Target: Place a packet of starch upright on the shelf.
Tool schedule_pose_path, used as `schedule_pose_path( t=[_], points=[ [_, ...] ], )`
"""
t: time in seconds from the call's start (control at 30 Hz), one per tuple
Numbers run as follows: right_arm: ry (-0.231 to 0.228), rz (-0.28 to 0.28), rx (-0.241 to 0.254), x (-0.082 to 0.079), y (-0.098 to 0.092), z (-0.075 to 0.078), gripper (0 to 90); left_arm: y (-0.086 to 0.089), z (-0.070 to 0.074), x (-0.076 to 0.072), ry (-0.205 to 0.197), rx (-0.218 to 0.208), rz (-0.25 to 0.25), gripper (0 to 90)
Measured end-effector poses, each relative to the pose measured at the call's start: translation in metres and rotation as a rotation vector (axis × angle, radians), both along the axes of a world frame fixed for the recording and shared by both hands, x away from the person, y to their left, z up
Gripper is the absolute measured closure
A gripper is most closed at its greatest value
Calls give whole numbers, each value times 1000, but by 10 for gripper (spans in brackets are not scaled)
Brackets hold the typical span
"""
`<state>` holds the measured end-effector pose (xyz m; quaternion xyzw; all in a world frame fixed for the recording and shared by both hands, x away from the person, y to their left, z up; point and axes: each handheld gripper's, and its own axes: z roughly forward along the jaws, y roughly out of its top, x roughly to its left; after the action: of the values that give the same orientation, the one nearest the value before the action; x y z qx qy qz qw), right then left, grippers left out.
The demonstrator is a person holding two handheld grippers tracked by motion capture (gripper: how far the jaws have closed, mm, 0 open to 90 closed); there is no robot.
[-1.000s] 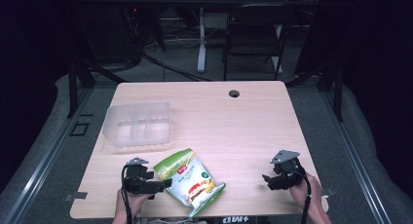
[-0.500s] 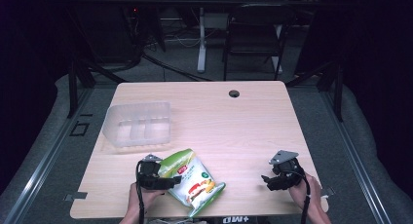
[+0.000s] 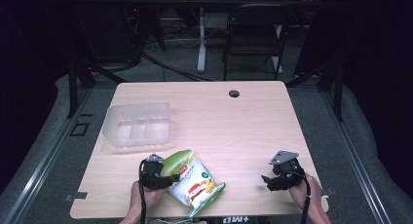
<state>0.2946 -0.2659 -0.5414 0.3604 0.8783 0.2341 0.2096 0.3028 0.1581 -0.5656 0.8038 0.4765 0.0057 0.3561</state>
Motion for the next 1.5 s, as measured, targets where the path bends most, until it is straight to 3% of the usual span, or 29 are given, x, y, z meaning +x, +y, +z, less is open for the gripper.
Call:
schedule_pose_path(
  t=[0.17, 0.23, 0.33, 0.47, 0.67, 0.83, 1.2, 1.5],
  points=[
    [0, 8, -3, -1, 1, 1, 174, -5, 1, -2, -15, -3, -45, 865],
    [1, 9, -1, -1, 1, 1, 174, -6, 1, -3, -15, -8, -45, 889],
    [4, 9, -3, 0, 0, 0, 174, -4, 2, -2, -13, -19, -53, 893],
    [8, 9, -2, 0, 0, -1, 174, 1, 4, -1, -1, -78, -52, 893],
    [8, 9, 6, 0, 0, 0, 174, 5, 11, -4, -8, -117, -59, 894],
    [8, 8, 4, 0, 0, -1, 173, 8, 17, -6, -46, -127, -48, 894],
    [6, 7, 2, 0, 0, -1, 173, 22, 25, -7, -90, -95, -31, 893],
    [8, 6, 0, 0, 0, -1, 173, 32, 30, -9, -111, -101, -11, 893]
  ],
)
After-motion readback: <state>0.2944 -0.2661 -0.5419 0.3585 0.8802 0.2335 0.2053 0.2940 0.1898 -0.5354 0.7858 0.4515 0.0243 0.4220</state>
